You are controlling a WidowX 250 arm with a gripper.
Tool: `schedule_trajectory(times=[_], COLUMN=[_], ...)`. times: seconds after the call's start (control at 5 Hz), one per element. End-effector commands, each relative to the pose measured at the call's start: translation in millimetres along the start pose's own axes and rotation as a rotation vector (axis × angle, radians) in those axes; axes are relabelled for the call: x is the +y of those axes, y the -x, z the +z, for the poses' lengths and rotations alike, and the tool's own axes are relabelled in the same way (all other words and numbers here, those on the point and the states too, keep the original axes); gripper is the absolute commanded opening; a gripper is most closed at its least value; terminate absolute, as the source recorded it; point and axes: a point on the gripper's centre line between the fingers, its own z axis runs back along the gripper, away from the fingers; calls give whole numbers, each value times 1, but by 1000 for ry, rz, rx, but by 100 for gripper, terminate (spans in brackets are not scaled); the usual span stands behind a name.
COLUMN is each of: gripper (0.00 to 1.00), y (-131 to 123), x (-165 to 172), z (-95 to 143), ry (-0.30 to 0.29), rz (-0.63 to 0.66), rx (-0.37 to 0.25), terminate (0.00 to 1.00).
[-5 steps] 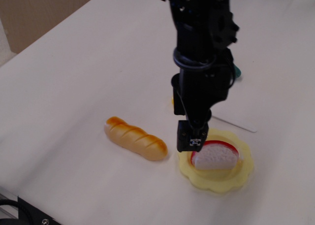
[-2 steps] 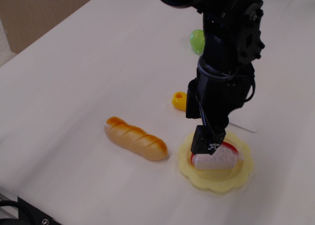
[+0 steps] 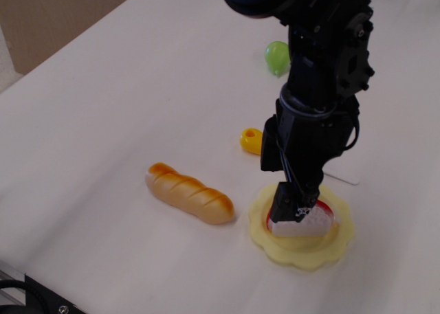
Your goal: Take sushi off plate
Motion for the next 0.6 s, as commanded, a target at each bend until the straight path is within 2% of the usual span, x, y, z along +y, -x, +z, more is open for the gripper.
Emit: schedule_trajectory(times=[0.0,0.2,0.4], gripper=[100,100,0], y=[-6,-7,-11], x=[-8,-14,-14], z=[-7,-18,-23], ry=[-16,-8,-5], rz=[-4,-7,-13], rx=[3,22,37], terminate=[0,0,0])
